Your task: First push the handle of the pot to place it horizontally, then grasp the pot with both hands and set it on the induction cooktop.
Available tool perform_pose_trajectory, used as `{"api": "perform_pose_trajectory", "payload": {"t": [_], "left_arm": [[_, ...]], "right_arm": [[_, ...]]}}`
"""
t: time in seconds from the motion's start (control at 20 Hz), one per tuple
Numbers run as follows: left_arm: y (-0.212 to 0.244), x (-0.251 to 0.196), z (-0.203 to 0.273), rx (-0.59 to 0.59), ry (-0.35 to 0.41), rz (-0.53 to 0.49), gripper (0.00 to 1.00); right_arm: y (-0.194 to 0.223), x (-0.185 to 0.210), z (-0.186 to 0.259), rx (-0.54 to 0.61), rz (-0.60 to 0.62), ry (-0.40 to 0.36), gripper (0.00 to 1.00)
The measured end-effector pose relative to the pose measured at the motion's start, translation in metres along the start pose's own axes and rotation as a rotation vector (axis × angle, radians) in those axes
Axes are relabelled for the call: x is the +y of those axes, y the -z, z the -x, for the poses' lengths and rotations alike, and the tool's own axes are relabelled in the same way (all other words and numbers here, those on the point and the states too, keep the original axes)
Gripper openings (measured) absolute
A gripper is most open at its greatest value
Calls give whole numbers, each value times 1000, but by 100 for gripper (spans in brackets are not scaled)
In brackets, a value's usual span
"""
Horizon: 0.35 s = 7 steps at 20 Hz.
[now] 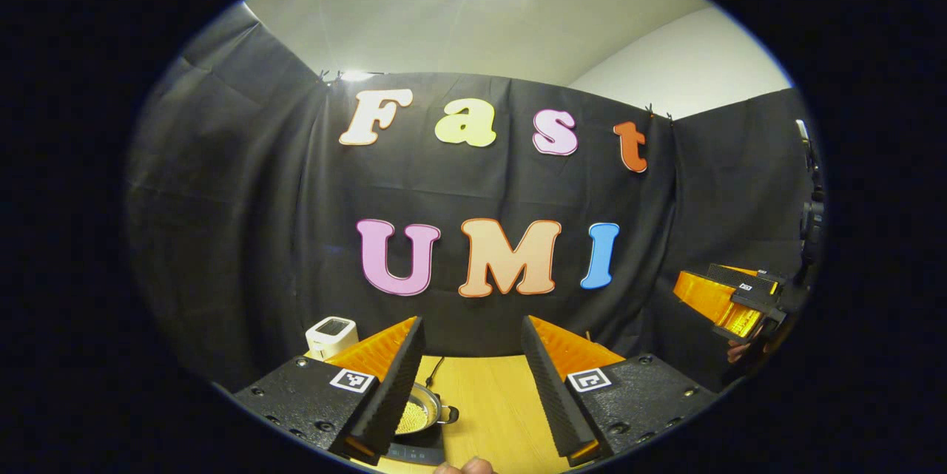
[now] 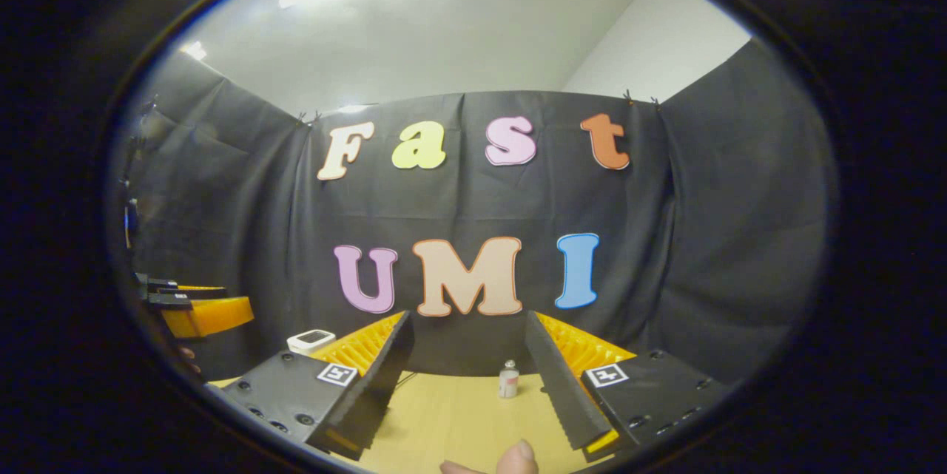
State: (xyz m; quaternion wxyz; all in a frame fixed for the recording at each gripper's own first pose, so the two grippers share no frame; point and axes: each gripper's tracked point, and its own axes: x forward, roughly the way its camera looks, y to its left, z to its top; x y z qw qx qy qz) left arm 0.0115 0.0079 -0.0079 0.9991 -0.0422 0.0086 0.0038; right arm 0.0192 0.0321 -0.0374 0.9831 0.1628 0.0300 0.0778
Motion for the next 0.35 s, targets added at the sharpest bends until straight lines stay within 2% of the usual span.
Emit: {"api": "perform_pose_trajectory", "payload": {"t": [0.05,0.2,0.35], "left_arm": [[-6,-3,0,-18,5,-9,80],[-8,-8,-4,-41,6,-20,96],[-1,-15,-4,-23,11,21,94]], "right_arm": [[-3,-1,0,-4,-11,1,97],[-14,-5,2,-51,-11,1,95],[-23,-3,6,-100,15,-13,96]]}}
